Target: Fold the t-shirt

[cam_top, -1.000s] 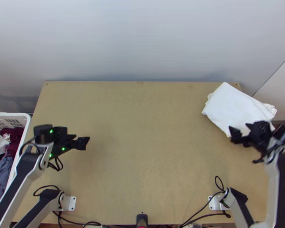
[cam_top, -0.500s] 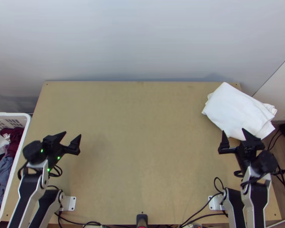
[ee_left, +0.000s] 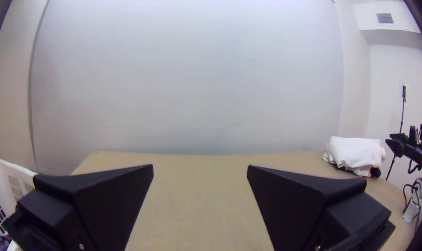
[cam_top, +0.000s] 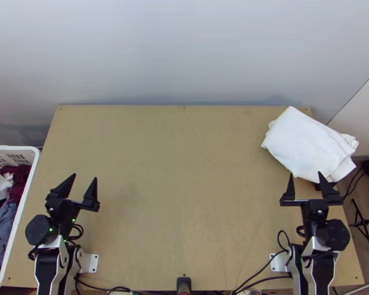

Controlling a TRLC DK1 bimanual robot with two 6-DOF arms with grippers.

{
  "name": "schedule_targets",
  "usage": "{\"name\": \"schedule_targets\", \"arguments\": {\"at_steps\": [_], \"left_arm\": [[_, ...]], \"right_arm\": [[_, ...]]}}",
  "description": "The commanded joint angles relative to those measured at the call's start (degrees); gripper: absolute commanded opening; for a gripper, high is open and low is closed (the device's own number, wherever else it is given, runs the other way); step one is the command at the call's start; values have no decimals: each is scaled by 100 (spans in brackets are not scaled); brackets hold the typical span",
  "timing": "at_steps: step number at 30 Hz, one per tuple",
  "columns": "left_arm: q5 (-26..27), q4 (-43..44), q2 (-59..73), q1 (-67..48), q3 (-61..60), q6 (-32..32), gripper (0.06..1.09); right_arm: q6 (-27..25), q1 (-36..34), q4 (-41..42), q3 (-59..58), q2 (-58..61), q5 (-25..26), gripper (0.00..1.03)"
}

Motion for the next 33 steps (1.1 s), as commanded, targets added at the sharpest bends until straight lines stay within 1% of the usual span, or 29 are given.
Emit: {"name": "schedule_targets", "arguments": {"at_steps": [1, 6, 8, 10, 12, 17, 24, 28, 33], "left_arm": [[-2, 19, -386, 62, -246, -300, 104], [-2, -17, -386, 62, -378, -300, 104], [-19, -8, -368, 62, -475, -274, 104], [-19, 19, -377, 114, -483, -283, 104], [-19, 19, -360, 79, -492, -274, 104], [-19, 19, -342, 70, -492, -221, 104], [-19, 27, -368, 53, -492, -212, 104], [-19, 27, -368, 123, -492, -37, 104], [-19, 27, -368, 79, -492, -45, 104]], "right_arm": [[2, 298, 243, -446, -255, 156, 99], [-33, 526, 252, -604, -255, 156, 99], [-103, 588, 112, -683, -255, 156, 99], [-297, 772, -11, -674, -246, 165, 99], [-376, 781, -64, -665, -220, 270, 99], [-279, 711, -82, -665, -220, 349, 99], [-279, 711, -82, -665, -220, 349, 99], [-279, 711, -82, -665, -220, 349, 99], [-279, 711, -82, -657, -220, 349, 99]]}}
